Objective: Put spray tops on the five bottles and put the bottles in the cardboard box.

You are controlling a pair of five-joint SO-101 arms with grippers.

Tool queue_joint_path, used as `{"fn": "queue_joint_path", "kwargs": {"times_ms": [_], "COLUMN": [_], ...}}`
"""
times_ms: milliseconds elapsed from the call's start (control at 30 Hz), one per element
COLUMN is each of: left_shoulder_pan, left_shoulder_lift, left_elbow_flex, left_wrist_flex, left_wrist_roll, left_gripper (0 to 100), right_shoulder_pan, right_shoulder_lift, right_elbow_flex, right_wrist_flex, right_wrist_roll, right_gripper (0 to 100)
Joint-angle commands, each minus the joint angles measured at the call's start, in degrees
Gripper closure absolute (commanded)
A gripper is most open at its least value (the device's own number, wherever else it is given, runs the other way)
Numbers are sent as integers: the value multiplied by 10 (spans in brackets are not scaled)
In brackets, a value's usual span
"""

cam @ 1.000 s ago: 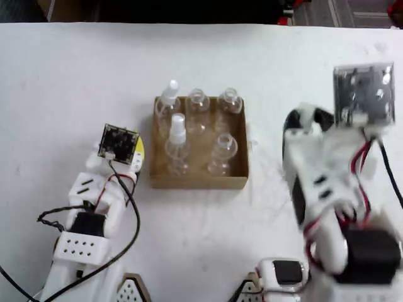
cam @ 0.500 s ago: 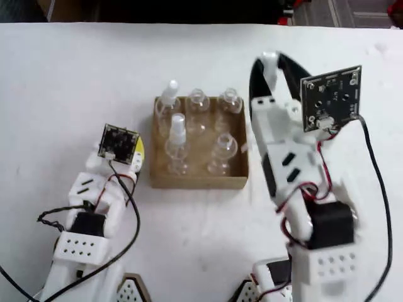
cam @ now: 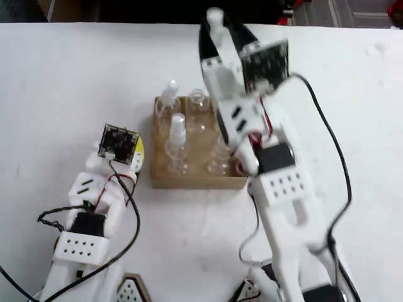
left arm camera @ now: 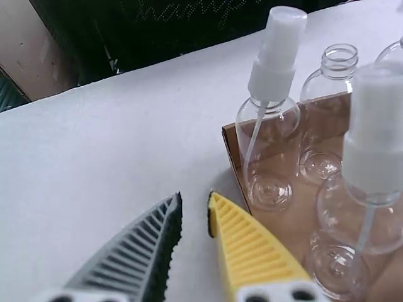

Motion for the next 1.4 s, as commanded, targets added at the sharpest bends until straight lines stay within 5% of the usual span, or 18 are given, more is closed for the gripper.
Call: {"fn": "queue_joint_path", "kwargs": {"times_ms": [0, 267, 433, 1367], "left_shoulder_pan": [2, 2, 4, 4], "left_shoulder_lift": [2, 2, 2, 2], "left_elbow_flex": [-1, -1, -1, -1], "left_wrist_flex": [-11, -11, -10, -10], "left_wrist_roll": [-3, -4, -4, -4], "left_gripper": [932, 932, 932, 932], "right_shoulder_pan": [-1, -1, -6, -43], "right_shoulder_lift": [75, 152, 162, 163], "right_elbow_flex": [-99, -149, -144, -72], "right_wrist_flex": [-13, -13, -13, -16], "right_wrist_roll": [7, 17, 134, 116], "right_gripper": [983, 983, 983, 983]}}
